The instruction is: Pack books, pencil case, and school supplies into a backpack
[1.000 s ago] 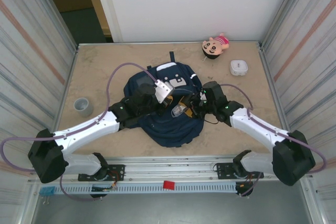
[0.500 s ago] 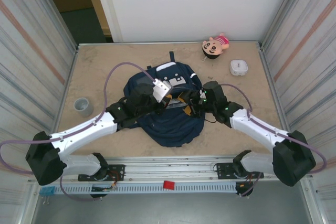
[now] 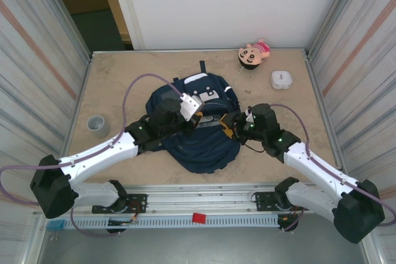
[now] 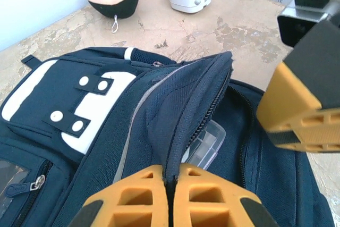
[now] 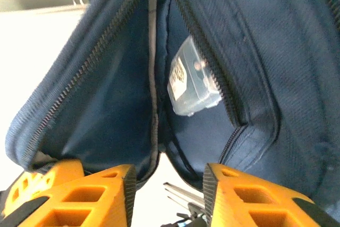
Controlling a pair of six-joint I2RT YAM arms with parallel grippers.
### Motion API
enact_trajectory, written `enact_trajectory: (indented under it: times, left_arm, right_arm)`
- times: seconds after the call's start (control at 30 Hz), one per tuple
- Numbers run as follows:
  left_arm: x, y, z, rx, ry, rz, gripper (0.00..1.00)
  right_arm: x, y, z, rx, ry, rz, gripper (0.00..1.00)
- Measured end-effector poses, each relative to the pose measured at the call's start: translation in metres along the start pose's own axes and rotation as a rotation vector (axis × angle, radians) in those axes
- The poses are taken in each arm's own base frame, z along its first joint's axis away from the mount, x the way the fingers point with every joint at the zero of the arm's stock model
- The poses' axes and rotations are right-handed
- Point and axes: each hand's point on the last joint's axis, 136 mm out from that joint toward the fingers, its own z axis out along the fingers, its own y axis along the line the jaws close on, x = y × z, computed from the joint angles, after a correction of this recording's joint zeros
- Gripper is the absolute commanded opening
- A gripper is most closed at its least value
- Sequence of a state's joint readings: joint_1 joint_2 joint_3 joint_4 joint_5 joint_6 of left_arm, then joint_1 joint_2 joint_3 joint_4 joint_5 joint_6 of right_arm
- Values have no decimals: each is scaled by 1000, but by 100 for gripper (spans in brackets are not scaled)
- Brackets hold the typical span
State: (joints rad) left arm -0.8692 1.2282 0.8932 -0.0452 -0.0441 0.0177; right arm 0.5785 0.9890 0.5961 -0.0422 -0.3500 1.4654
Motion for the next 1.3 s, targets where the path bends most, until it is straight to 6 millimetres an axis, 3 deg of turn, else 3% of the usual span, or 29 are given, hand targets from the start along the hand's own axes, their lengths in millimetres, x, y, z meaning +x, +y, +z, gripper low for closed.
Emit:
enact_trajectory:
  times: [0.2, 0.67, 0.93, 1.13, 1.3]
  left_arm:
    - [-3, -1, 2, 16, -28, -42, 0]
    - [-4, -5, -1, 44, -36, -73, 0]
    - [-1, -5, -1, 51, -36, -75, 0]
    - [-2, -3, -3, 37, -42, -78, 0]
    - [-3, -3, -3, 34, -45, -77, 1]
  right_arm:
    - [5, -2, 19, 7, 12, 1, 29]
    - [-11, -21, 55, 81, -35, 46, 23]
    - [-38, -3, 75, 81, -71, 41, 17]
    - [-41, 3, 77, 63, -72, 12, 31]
    - [-28, 0, 51, 41, -57, -30, 45]
